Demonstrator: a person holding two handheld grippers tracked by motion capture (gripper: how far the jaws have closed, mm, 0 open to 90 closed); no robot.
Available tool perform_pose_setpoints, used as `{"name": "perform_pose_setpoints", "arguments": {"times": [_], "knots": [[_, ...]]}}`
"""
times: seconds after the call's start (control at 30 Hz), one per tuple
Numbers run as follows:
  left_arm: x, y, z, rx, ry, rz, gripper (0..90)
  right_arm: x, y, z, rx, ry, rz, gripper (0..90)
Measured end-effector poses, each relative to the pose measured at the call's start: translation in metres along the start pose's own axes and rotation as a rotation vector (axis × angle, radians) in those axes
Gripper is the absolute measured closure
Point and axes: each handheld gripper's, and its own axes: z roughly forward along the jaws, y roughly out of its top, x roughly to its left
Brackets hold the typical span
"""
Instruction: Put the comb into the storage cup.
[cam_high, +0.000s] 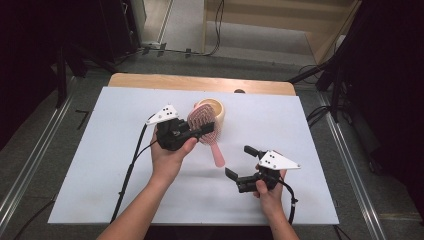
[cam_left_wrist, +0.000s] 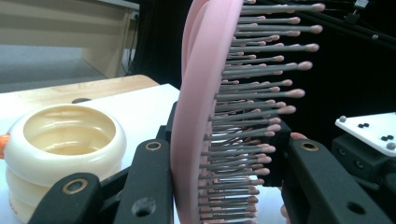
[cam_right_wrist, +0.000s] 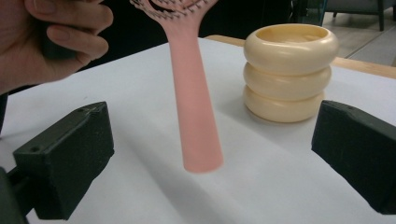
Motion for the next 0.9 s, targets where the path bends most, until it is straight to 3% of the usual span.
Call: {"name": "perform_pose_setpoints", "arguments": {"times": [0.53,0.9], "knots": [[0.01,0.012,-0.008,-0.027,0.016,0.0,65.1,-0.025,-0.016,-0.039,-0.009,-0.104,0.02,0.0],[0.02,0.015,-0.009,-0.038,0.023,-0.017,65.1,-0.04,-0.025,-0.063,-0.01,-0.14,0.029,0.0]]}}
